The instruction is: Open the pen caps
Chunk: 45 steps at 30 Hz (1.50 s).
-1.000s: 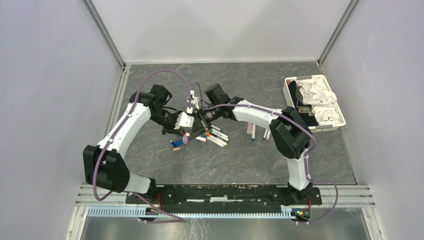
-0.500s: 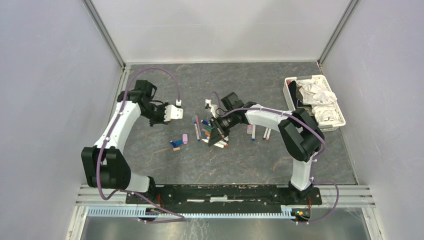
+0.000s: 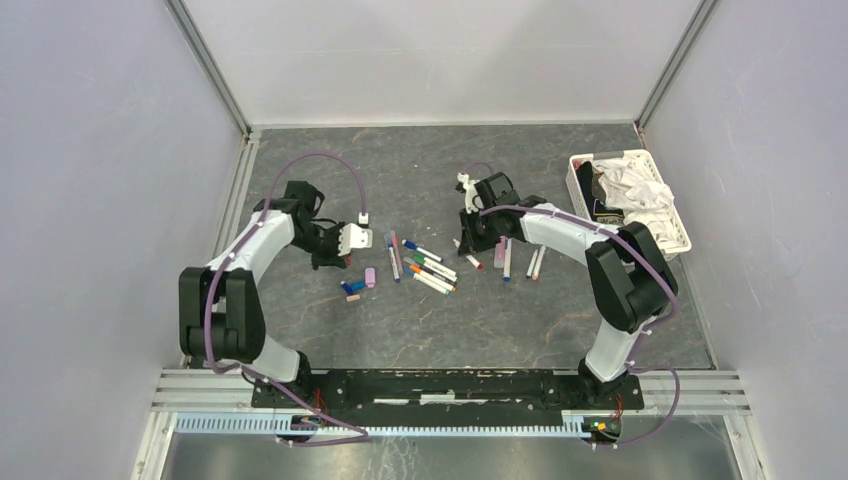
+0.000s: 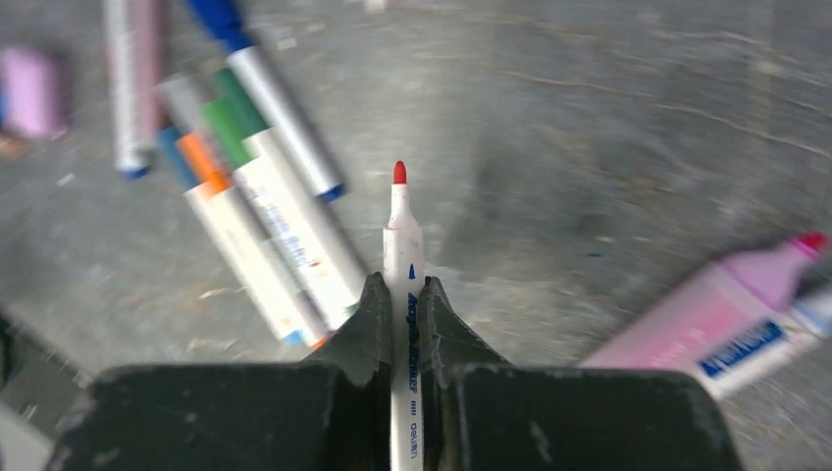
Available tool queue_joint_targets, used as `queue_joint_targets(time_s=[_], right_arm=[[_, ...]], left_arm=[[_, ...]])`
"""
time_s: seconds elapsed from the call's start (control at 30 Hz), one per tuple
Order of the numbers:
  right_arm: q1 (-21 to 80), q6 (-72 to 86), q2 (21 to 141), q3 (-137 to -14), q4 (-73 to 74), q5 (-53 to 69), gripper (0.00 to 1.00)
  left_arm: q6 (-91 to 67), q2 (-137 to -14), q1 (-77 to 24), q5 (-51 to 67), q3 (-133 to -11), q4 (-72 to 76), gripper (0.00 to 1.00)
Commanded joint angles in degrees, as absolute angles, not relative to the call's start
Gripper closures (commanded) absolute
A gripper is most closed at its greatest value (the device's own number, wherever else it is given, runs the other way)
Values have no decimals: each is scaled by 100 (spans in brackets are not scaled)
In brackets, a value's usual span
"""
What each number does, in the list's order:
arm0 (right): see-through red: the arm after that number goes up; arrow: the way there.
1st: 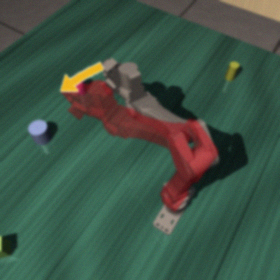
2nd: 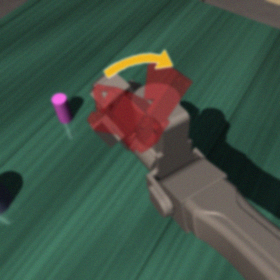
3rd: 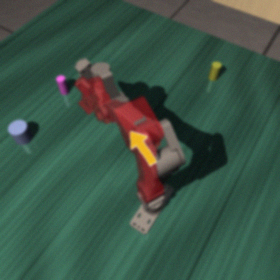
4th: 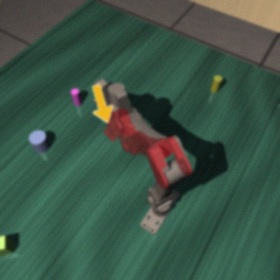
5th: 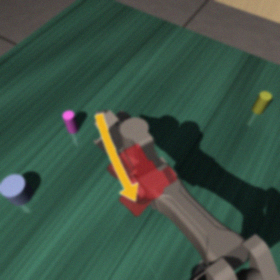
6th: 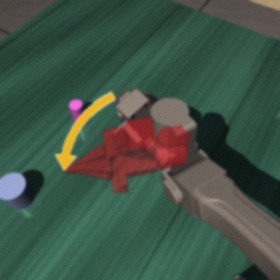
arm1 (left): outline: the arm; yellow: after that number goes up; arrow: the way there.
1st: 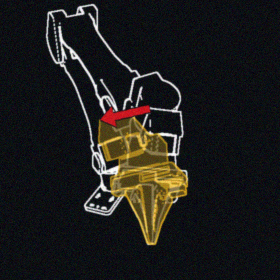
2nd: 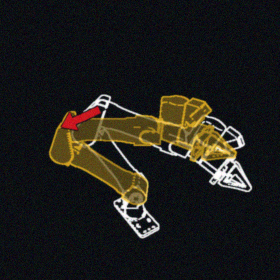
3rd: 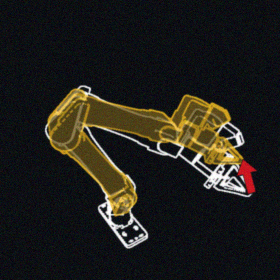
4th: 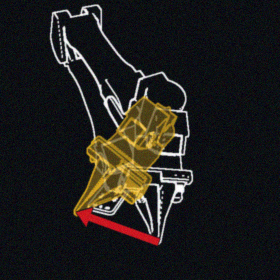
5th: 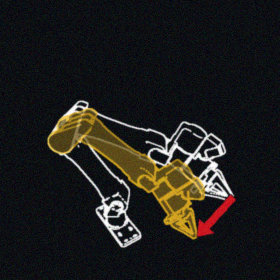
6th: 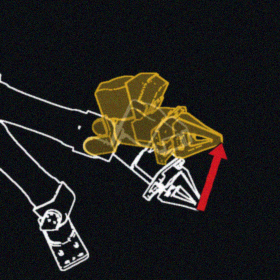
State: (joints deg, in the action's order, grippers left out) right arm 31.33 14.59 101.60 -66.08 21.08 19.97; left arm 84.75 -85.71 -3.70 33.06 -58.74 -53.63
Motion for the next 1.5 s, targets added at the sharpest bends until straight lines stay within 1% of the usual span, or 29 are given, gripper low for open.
queue_joint_targets(time_s=[0.0,0.2,0.3,0.37,0.47,0.53,0.67,0.77,0.8,0.83,0.9,0.93,0.97,1.1,1.2,1.33,1.47], right_arm=[[3140,2070,10104,-6382,1860,-203,100],[3216,2508,10182,-6041,1424,-1237,100],[3291,2524,10332,-6058,1406,-1577,100],[3306,2536,10417,-6072,1459,-1668,100],[3323,2539,10424,-5980,1414,-1673,85],[3343,2516,10379,-5922,1364,-1689,77],[3395,2489,10230,-5878,1336,-1855,69],[3396,2440,10063,-5926,1323,-1912,62],[3413,2412,9995,-5958,1306,-1908,62],[3440,2351,9939,-5998,1284,-1908,62],[3570,2178,9846,-6169,1256,-1917,61],[3679,2016,9844,-6324,1226,-1851,60],[3764,1881,9848,-6448,1198,-1746,60],[4030,1279,10157,-7033,1163,-1076,60],[4185,949,10545,-7449,1211,-501,61],[4272,733,11086,-7901,1360,-18,62],[4335,625,11425,-8120,1384,376,64]], left_arm=[[7842,-8819,-468,3371,-5670,-4536,96],[7686,-9199,-562,3190,-5546,-4351,83],[7640,-9292,-609,3190,-5514,-4366,71],[7649,-9320,-626,3241,-5525,-4453,64],[7656,-9387,-634,3339,-5630,-4690,54],[7664,-9395,-633,3380,-5666,-4735,52],[7645,-9349,-633,3463,-5776,-4837,49],[7551,-9260,-624,3567,-6033,-5005,45],[7489,-9218,-616,3609,-6157,-5073,41],[7425,-9174,-603,3653,-6294,-5145,31],[7121,-9079,-574,3733,-6648,-5246,20],[6867,-9040,-534,3784,-6845,-5297,6],[6735,-8996,-483,3878,-7074,-5334,1],[5878,-8773,-241,4211,-7788,-5275,0],[5231,-8499,-136,4084,-8047,-4941,0],[4453,-8078,-98,3654,-8032,-4405,0],[4108,-7750,-88,3415,-7921,-4155,0]])
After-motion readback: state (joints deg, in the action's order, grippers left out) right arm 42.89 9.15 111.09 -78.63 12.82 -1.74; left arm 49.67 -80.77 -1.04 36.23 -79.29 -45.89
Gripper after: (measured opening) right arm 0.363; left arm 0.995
